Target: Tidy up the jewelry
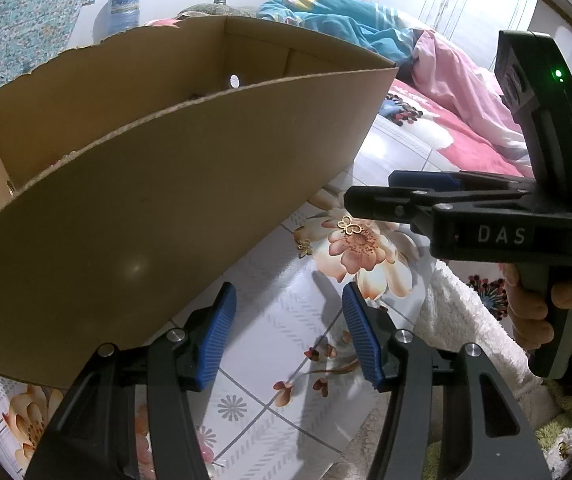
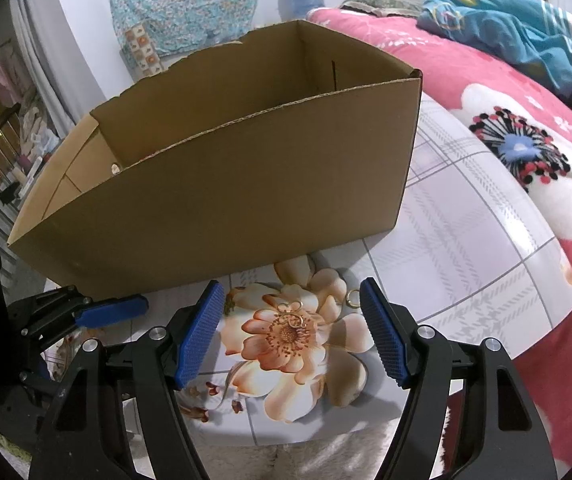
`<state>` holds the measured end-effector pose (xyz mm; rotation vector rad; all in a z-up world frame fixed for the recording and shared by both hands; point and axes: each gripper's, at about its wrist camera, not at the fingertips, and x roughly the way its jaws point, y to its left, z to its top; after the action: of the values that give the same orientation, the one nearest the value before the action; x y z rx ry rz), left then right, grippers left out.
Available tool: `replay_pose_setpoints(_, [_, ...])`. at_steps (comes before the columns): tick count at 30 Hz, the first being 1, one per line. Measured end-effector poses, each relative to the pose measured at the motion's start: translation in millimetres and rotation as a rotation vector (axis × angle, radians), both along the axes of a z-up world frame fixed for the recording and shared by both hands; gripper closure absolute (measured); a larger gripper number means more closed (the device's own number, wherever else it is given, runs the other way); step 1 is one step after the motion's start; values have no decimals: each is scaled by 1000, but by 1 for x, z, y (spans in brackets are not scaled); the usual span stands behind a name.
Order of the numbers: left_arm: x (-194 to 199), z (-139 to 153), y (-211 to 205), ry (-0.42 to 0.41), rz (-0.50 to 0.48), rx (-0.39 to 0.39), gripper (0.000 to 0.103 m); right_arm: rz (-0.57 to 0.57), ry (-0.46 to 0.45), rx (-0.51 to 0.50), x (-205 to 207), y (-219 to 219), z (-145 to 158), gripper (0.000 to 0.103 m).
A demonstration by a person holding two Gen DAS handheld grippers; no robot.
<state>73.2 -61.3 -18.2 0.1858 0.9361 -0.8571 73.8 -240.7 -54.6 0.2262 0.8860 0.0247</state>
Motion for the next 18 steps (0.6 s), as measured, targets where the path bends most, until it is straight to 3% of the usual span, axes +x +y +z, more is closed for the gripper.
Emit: replay_pose_setpoints(18, [1, 0, -1, -1, 3, 2, 49, 4, -5, 4, -2, -2, 0, 36])
